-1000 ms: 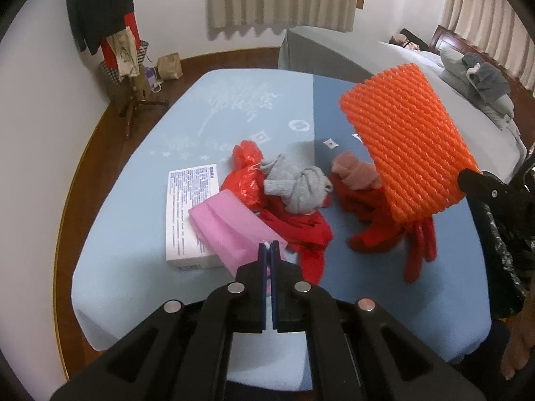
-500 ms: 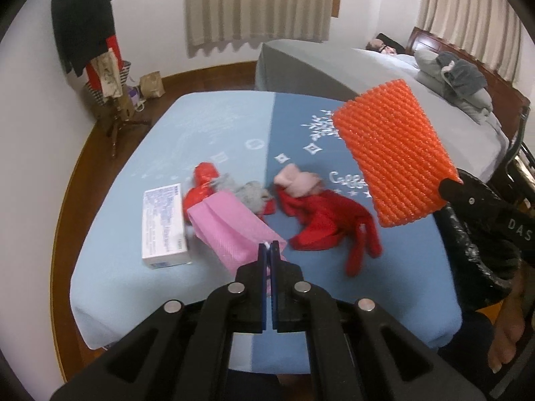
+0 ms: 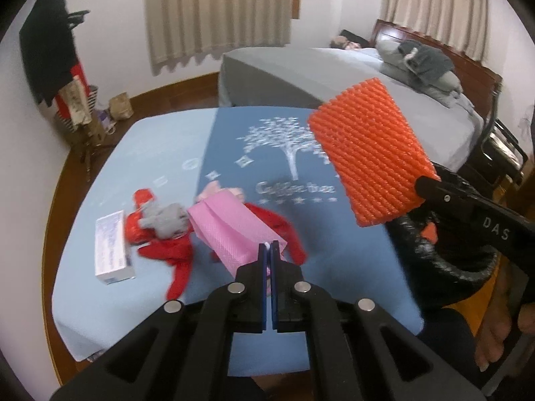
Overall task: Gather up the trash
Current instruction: 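Carry the orange mesh with the right gripper while the left gripper carries the pink mask over the bin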
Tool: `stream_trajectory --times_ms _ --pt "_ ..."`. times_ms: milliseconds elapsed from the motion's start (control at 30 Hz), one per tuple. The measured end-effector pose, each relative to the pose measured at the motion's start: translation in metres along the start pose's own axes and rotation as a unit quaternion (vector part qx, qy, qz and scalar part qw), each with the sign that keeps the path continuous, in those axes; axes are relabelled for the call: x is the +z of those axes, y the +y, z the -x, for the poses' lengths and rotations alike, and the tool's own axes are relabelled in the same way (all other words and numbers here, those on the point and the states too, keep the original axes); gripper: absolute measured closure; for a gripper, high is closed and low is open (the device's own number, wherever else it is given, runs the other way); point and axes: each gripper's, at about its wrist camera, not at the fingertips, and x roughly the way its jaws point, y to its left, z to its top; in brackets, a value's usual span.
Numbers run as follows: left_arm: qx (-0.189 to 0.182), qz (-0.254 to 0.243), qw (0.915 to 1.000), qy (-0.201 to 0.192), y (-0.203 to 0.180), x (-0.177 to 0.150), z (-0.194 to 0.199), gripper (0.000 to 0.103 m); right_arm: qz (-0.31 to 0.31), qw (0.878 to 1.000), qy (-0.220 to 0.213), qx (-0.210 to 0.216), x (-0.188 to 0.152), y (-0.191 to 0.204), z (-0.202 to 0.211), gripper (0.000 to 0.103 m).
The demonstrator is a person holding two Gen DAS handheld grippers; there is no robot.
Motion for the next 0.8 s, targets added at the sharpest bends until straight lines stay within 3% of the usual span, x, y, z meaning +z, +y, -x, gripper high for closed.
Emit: stream_trajectory --times_ms 433,800 --pt "-0.044 -0.046 0.9980 -0.003 -0.099 0.026 -0.020 0.101 -0.012 0.998 -0.012 -0.063 0.002 -0.081 0.029 0.092" --pt "-0.098 -0.087 0.9914 0.003 -0.195 0.050 -0.049 0.101 -0.036 0.990 -0.001 -0.134 0.003 -0.180 0.043 0.092"
